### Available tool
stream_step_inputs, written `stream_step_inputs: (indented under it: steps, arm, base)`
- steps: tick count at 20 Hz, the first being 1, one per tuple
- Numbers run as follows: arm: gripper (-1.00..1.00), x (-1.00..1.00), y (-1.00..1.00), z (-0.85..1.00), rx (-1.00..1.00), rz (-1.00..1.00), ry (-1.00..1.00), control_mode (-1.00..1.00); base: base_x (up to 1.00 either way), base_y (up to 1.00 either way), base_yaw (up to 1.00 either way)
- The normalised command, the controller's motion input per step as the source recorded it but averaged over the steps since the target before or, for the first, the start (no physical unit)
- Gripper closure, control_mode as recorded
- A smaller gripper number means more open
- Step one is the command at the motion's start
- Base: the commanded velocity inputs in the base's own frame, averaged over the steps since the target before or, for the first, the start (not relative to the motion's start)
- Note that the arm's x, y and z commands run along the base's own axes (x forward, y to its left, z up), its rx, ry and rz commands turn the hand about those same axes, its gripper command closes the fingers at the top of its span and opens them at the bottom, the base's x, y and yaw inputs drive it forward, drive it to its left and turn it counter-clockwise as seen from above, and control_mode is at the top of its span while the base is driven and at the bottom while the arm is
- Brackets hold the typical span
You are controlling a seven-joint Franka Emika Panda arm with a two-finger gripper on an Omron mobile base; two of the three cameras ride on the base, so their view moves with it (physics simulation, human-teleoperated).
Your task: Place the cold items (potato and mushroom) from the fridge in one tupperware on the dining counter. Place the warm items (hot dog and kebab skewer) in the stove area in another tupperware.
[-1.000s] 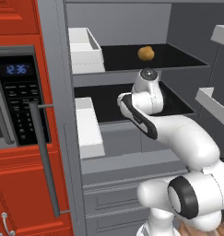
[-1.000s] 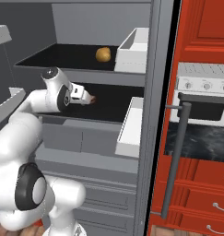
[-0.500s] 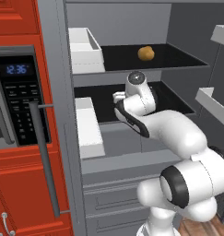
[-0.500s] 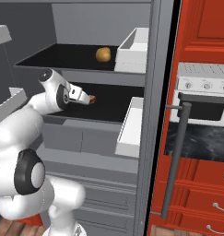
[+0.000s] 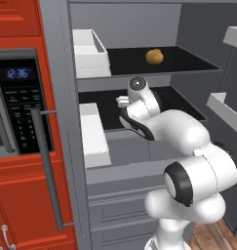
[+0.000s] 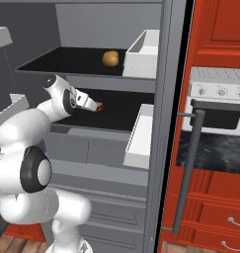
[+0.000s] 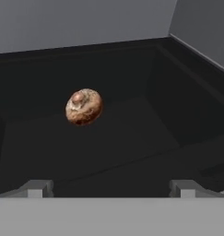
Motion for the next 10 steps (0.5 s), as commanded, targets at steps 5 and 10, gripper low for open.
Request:
stream_step_inputs:
  steps: [5, 10]
  arm:
    - [-1.00, 0.27, 0.00, -0.06, 0.00, 0.00, -0.04, -1.00]
    - [-1.00, 0.25, 0.00, -0.05, 0.00, 0.00, -0.04, -1.00]
  base:
    - [0.00, 0.00, 0.00]
    - [0.00, 0.00, 0.00]
